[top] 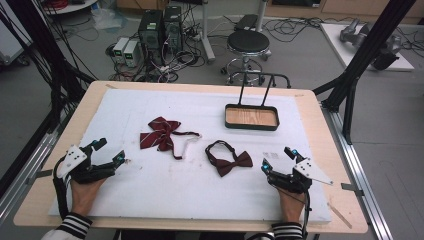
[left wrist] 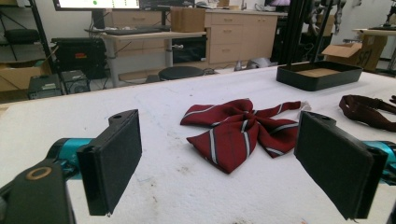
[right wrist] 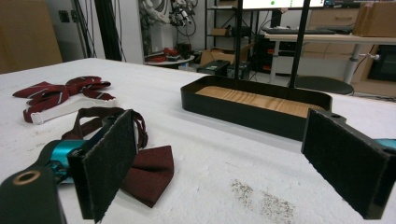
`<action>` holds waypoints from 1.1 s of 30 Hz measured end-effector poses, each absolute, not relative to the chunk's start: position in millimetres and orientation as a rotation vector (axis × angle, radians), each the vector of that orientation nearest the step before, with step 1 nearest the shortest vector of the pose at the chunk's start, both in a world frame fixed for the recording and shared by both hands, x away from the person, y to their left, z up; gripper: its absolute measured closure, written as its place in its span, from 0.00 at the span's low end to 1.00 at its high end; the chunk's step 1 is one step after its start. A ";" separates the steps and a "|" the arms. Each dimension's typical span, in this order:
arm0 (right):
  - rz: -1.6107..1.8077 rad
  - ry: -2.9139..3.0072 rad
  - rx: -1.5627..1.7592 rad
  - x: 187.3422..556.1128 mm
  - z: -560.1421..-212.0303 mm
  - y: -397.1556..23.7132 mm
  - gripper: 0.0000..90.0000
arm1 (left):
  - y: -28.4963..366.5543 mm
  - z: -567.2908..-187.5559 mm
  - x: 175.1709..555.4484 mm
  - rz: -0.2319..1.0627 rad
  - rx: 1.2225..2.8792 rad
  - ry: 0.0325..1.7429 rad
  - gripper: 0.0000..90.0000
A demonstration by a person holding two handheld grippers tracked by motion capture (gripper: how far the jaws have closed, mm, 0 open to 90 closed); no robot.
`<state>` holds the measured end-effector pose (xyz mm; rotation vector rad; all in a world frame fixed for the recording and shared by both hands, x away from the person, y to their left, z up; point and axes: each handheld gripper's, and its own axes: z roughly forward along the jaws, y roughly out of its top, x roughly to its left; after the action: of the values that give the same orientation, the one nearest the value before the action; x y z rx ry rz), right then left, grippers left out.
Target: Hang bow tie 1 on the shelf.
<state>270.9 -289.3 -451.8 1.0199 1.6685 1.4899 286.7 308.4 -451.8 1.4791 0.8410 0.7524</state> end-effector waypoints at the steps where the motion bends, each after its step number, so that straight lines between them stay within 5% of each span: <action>1: 1.493 1.667 1.023 270.9 -451.8 -289.2 0.11 | 308.5 -451.7 286.9 0.750 1.478 0.841 0.17; 23: 1.492 1.664 1.030 271.7 -451.8 -289.6 0.11 | 297.0 -397.3 323.3 0.756 1.670 0.714 0.18; 33: 1.494 1.662 1.038 271.4 -451.7 -289.9 0.11 | 277.0 -379.6 351.1 0.622 1.849 0.655 0.18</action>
<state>271.4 -289.9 -451.7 1.0380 1.6623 1.4941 351.1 277.0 -379.6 1.8494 0.6555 0.6222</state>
